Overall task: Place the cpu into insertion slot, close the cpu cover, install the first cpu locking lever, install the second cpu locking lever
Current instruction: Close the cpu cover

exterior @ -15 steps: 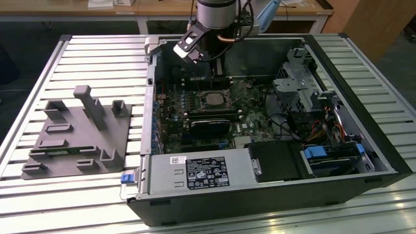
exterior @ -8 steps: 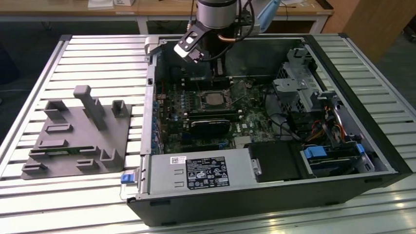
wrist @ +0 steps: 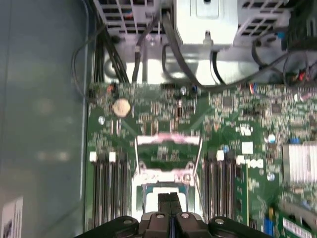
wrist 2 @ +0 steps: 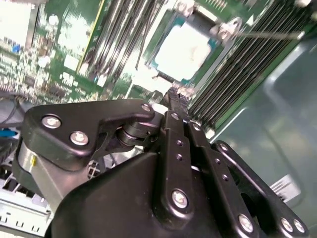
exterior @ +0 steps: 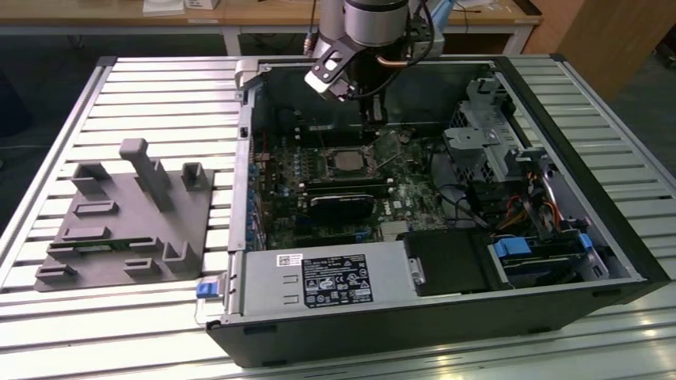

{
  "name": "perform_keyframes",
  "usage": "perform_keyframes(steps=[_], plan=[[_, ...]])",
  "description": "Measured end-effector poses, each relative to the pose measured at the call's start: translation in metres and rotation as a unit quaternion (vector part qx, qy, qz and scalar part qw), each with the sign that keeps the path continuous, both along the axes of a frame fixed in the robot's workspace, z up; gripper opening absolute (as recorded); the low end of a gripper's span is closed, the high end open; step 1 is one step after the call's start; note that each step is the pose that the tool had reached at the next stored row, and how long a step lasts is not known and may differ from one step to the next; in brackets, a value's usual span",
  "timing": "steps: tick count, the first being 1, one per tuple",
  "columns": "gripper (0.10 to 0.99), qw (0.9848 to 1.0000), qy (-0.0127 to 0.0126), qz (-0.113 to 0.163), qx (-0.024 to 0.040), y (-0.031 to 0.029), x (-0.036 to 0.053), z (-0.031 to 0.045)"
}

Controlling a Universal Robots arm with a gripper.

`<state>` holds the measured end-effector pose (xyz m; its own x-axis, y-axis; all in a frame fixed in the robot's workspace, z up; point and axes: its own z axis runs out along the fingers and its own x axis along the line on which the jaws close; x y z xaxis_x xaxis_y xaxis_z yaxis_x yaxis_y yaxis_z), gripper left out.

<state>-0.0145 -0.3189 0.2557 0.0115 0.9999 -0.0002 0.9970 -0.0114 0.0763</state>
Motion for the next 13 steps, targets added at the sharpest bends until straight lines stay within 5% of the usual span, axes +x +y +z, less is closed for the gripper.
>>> perform_keyframes(steps=[13], plan=[[0.106, 1.0000, 0.0014, 0.000, 0.0000, 0.0000, 0.0522, 0.0000]])
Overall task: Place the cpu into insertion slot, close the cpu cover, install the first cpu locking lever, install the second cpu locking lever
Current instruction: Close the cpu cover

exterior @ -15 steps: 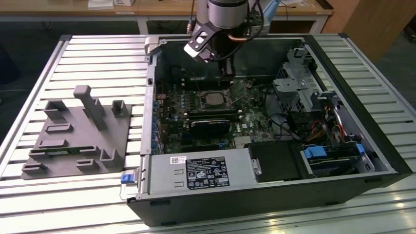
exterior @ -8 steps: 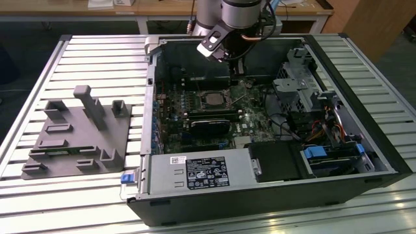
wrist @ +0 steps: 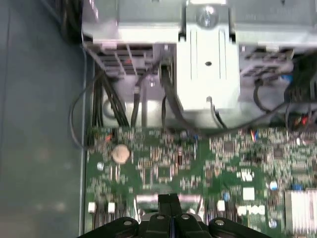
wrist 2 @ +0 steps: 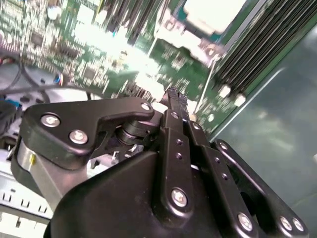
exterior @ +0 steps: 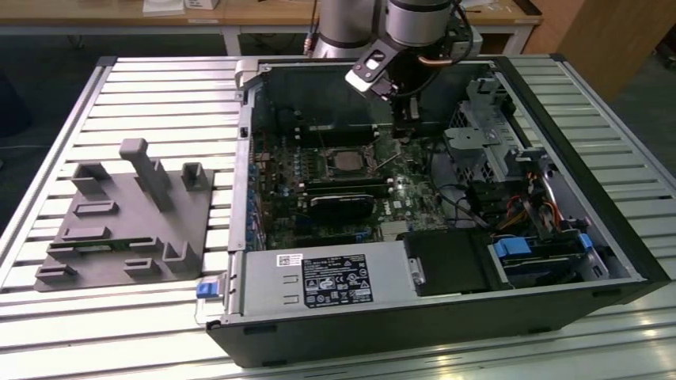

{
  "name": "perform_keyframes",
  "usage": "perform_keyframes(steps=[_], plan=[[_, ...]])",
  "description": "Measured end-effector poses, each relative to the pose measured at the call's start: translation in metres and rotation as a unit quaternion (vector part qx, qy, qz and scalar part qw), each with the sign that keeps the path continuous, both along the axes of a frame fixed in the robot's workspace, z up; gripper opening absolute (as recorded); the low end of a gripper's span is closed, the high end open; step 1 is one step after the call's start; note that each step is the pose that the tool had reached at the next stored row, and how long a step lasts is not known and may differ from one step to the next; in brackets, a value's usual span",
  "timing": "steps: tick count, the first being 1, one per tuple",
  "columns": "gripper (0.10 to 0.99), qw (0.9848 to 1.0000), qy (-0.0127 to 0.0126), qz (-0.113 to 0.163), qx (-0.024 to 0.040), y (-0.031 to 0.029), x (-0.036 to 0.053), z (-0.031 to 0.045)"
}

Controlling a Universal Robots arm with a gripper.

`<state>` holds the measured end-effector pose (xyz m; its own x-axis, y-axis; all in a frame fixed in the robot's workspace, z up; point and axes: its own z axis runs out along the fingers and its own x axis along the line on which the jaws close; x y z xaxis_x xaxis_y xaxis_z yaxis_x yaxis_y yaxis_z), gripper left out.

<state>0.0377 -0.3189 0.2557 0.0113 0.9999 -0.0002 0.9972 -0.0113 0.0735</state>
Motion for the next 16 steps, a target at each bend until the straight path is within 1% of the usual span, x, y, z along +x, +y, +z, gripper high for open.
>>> perform_keyframes(steps=[5, 7, 10, 16], plan=[[0.106, 1.0000, 0.0008, 0.000, 0.0000, 0.0000, 0.0206, 0.0000], [0.106, 1.0000, 0.0011, 0.000, 0.0001, 0.0001, 0.0257, -0.0002], [0.106, 1.0000, 0.0013, 0.000, 0.0000, 0.0000, 0.0283, -0.0029], [0.106, 1.0000, 0.0021, 0.000, 0.0000, 0.0000, 0.0300, -0.0136]])
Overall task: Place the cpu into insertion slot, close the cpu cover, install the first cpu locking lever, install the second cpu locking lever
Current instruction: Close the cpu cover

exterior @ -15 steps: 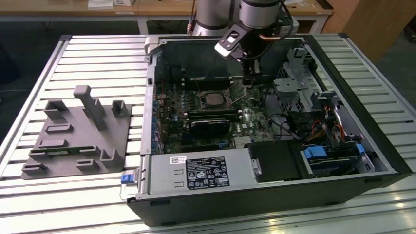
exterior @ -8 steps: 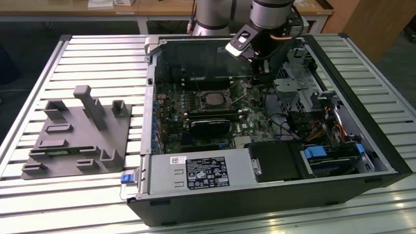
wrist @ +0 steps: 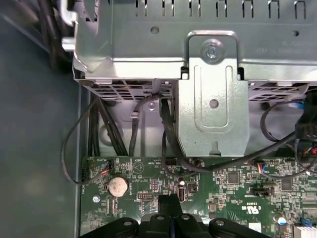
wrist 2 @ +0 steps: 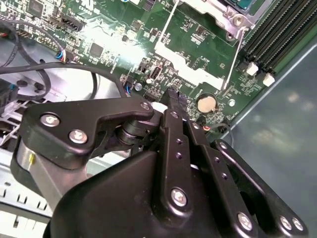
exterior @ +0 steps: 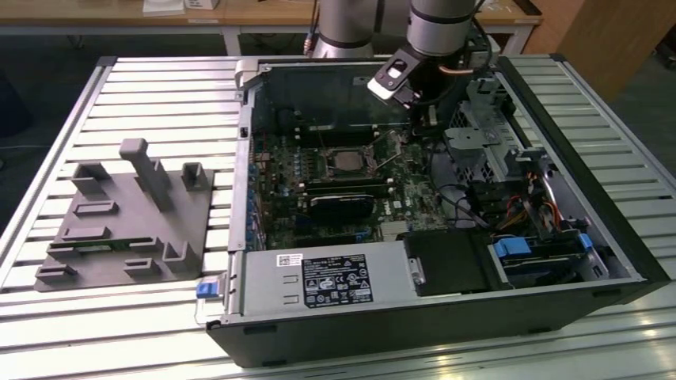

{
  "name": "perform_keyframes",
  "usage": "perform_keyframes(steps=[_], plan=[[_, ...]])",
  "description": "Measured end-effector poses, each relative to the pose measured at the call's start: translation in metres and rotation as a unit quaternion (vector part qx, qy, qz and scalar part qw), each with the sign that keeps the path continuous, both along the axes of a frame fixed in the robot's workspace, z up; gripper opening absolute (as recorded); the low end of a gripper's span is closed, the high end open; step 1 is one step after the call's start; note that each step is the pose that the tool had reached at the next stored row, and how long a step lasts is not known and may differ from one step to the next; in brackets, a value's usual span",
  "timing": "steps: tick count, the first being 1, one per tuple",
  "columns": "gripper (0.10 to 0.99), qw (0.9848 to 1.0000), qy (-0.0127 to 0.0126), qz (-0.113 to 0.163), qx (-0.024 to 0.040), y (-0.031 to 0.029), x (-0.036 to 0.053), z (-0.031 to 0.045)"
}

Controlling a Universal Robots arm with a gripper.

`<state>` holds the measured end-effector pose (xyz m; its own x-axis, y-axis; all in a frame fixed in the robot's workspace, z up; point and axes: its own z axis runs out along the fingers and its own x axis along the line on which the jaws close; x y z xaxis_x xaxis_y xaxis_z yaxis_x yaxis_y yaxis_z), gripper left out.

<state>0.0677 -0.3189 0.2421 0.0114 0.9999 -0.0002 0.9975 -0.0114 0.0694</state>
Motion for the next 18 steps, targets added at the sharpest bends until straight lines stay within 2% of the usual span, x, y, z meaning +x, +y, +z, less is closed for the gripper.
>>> perform_keyframes(steps=[8, 13, 14, 15, 18], plan=[[0.106, 1.0000, 0.0008, 0.000, 0.0000, 0.0000, 0.0001, -0.0081], [0.106, 1.0000, 0.0008, 0.000, -0.0001, 0.0000, 0.0001, -0.0085], [0.106, 1.0000, 0.0016, 0.000, -0.0001, 0.0000, 0.0002, -0.0085], [0.106, 1.0000, 0.0063, 0.000, 0.0001, 0.0000, 0.0003, -0.0087], [0.106, 0.9995, 0.0320, 0.000, 0.0000, 0.0000, 0.0012, -0.0091]])
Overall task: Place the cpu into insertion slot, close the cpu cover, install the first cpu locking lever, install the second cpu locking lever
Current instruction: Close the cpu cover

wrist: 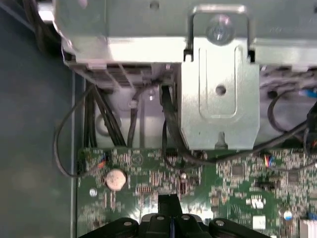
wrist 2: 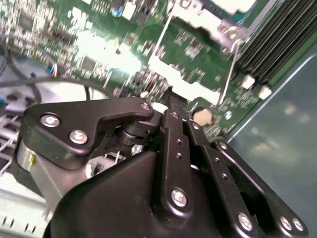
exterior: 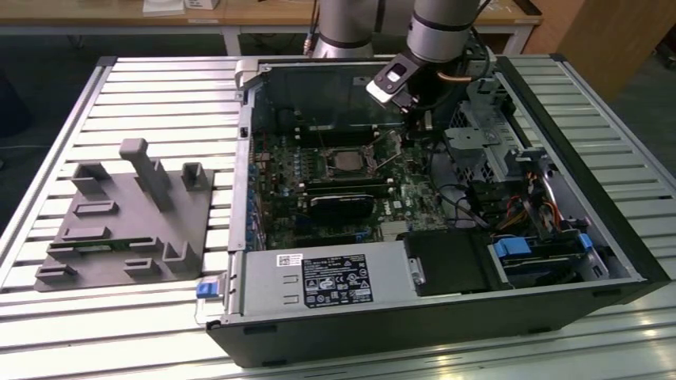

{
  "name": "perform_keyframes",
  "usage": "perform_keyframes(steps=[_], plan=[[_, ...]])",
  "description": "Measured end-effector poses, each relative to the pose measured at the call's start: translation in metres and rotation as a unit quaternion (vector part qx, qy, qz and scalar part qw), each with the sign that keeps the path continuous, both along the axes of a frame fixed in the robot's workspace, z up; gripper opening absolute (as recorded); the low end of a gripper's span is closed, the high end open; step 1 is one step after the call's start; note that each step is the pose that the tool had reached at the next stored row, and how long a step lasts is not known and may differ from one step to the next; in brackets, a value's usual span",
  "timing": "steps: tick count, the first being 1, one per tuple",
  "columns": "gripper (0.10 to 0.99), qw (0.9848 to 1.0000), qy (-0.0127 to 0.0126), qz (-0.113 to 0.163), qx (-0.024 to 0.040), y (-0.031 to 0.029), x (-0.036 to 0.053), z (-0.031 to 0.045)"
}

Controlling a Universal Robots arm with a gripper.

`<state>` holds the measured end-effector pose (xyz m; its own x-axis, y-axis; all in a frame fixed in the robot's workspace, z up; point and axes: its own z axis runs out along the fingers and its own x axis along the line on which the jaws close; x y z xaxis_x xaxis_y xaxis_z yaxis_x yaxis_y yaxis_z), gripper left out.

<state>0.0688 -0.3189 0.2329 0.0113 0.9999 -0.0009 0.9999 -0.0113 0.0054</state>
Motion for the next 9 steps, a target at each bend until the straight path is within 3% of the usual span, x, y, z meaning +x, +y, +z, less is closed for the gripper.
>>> perform_keyframes(steps=[3, 9], plan=[[0.106, 1.0000, 0.0026, 0.000, -0.0001, 0.0000, 0.0000, 0.0000], [0.106, 1.0000, 0.0028, 0.000, 0.0009, -0.0001, -0.0016, 0.0008]])
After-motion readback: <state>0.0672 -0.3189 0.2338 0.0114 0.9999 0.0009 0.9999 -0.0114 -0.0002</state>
